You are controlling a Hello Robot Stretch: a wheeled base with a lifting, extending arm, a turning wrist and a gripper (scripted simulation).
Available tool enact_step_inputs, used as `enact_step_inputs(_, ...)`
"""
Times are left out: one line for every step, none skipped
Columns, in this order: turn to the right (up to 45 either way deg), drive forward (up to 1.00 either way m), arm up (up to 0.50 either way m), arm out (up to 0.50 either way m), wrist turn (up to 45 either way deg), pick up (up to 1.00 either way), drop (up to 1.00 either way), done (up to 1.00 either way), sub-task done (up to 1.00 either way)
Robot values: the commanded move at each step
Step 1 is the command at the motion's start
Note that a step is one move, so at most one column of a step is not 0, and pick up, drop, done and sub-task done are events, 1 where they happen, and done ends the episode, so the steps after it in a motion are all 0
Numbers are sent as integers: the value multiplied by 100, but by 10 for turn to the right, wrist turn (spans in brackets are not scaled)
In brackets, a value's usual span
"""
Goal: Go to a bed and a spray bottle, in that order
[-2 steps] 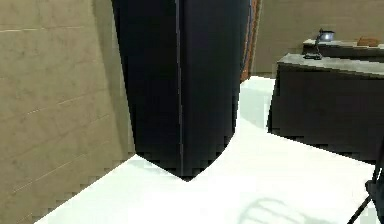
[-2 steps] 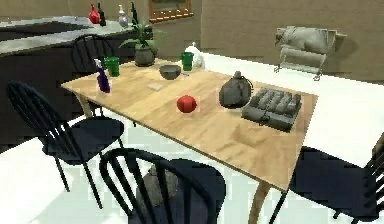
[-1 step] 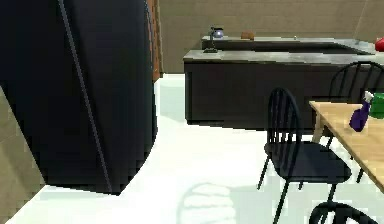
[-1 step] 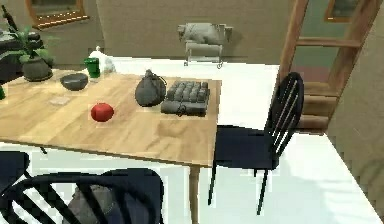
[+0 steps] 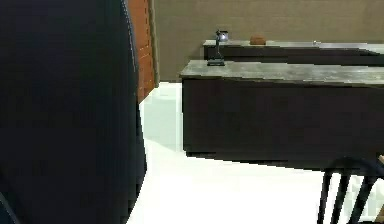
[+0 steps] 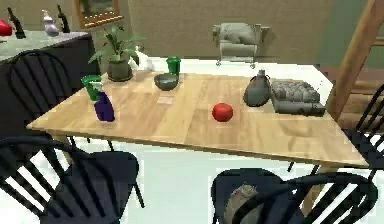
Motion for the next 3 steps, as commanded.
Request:
enact_step_inputs(450, 0, 0, 0, 0, 0, 0, 0, 0)
enact_step_inputs(210, 0, 0, 0, 0, 0, 0, 0, 0)
enact_step_inputs(0, 0, 0, 0, 0, 0, 0, 100, 0)
